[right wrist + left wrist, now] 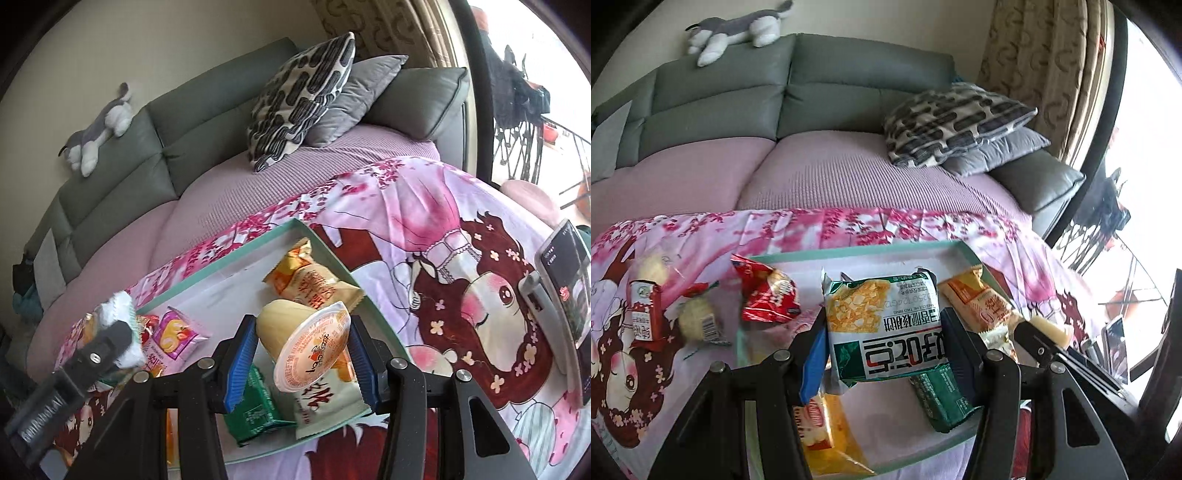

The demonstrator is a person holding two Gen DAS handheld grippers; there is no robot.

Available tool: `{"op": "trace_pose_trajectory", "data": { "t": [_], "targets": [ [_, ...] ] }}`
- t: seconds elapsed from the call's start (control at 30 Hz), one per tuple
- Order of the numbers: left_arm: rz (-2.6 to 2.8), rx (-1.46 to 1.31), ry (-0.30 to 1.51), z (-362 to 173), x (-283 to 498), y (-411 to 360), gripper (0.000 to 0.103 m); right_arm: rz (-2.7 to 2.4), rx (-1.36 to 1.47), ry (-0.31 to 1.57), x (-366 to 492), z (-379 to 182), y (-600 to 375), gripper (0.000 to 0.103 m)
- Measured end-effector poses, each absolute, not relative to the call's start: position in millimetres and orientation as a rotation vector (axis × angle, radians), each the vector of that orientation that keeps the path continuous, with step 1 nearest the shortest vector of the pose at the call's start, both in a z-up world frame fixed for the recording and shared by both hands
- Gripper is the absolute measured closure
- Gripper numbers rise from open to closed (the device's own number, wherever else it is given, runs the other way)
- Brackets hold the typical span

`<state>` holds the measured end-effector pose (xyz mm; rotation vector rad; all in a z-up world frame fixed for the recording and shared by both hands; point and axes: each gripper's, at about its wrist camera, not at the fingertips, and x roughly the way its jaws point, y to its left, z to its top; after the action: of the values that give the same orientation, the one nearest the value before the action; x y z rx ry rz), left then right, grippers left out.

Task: Organize snacks
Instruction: 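Carry the jelly cup and green-and-white biscuit pack over the tray with both tools, then open both tools to drop the jelly cup and biscuit pack into the tray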

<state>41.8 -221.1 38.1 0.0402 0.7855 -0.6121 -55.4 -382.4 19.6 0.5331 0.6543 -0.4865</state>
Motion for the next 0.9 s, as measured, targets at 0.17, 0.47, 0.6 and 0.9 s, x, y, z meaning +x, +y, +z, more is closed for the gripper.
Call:
{"op": "trace_pose_trajectory", "data": {
  "t": [0.17,0.47,0.6,0.9],
  "targets": [
    [-0.603,0.069,0.794,32,45,-230,0.044,-0.467,0.536,0.656,-51,16,-383,0.051],
    [-0.573,0.089,0.82,20,57,-233,0.044,-0.424,0.501,0.681,-31,8,-374,0.051],
    [-0.564,0.09,0.829,18,61,-232,0.044,-0.416,0.499,0.697,-26,4,-373,0.051],
    [-0.557,0.08,0.844,20,64,-228,0.043,-0.43,0.473,0.724,-21,-1,-370,0.051]
  ]
}}
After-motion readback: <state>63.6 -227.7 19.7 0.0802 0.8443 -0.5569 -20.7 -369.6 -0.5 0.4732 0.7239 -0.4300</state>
